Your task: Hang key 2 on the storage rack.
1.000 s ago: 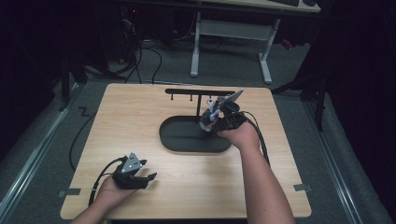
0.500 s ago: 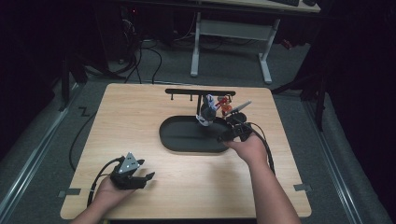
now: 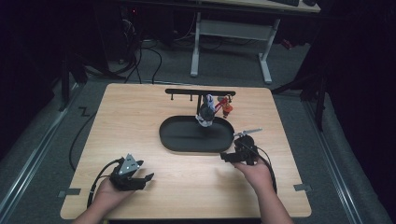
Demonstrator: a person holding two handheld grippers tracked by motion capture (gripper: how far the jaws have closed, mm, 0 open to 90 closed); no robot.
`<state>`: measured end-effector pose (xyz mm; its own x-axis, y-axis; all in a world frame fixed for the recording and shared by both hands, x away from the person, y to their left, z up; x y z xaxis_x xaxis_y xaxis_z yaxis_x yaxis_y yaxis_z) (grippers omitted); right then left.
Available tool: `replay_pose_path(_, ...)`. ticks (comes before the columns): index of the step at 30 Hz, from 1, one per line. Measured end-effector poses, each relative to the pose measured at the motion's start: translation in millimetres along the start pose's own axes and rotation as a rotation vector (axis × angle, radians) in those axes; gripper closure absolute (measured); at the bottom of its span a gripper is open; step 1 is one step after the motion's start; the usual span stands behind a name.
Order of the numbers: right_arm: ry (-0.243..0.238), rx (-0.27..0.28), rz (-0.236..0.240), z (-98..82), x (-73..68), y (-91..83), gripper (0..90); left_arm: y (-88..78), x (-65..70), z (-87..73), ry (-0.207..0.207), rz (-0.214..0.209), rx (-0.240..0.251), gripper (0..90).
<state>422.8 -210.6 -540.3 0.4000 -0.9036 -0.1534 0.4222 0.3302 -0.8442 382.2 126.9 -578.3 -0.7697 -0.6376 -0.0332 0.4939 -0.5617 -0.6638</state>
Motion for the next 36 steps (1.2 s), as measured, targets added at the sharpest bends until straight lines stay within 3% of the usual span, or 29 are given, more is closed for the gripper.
replay_pose_path(4, 0.012, 0.072, 0.046, -14.6, -6.6, 3.2, 25.3, 0.9, 0.4, -1.0, 0.001, 0.000, -0.006, 34.2)
replay_pose_path(8, 0.015, 0.131, 0.057, -30.3, -9.4, 6.9, 19.2, 1.2, 2.2, -0.7, -0.009, -0.016, -0.007, 34.1)
replay_pose_path(10, -0.006, 0.151, 0.050, -39.9, -11.1, 8.8, 14.4, 0.5, 4.9, 1.6, -0.019, -0.037, 0.006, 34.1)
replay_pose_path(12, -0.023, 0.178, 0.015, -50.6, -13.8, 7.6, 14.4, -0.7, 7.7, 4.5, -0.004, -0.040, 0.017, 33.9)
replay_pose_path(15, -0.053, 0.276, -0.033, -73.7, -18.9, 2.1, 13.3, -0.6, 11.7, 8.0, 0.000, -0.052, 0.031, 33.7)
replay_pose_path(17, -0.112, 0.237, -0.075, -80.5, -20.4, -2.2, 5.2, 1.0, 14.2, 8.6, 0.010, -0.055, 0.032, 33.4)
replay_pose_path(18, -0.114, 0.248, -0.114, -81.0, -18.0, -4.3, 5.6, 1.8, 14.7, 8.4, 0.020, -0.051, 0.028, 32.7)
replay_pose_path(20, -0.088, 0.281, -0.133, -80.2, -14.9, -5.4, 5.4, 3.5, 15.5, 8.2, 0.029, -0.043, 0.023, 31.9)
replay_pose_path(22, -0.066, 0.282, -0.126, -76.5, -12.1, -2.1, 1.5, 4.0, 15.1, 8.2, 0.023, -0.042, 0.024, 31.4)
replay_pose_path(28, -0.081, 0.231, -0.112, -75.5, -11.4, 10.5, 0.0, 3.0, 14.5, 6.4, 0.024, -0.039, 0.020, 31.2)
replay_pose_path(36, -0.100, 0.252, -0.142, -74.1, -13.9, 5.4, 0.0, 0.3, 13.8, 8.2, 0.030, -0.043, 0.034, 30.9)
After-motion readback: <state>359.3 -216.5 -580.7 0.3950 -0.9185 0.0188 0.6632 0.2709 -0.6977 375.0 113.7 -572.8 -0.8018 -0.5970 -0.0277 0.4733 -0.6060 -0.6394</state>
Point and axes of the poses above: each handheld gripper's, and its own axes: y roughly forward along the jaws, z roughly out of its top, x roughly to its right, the point moved 8 cm from there along y, roughly forward along the jaws, and after that the axes turned 2 degrees about -x, right-handed, at the moved point
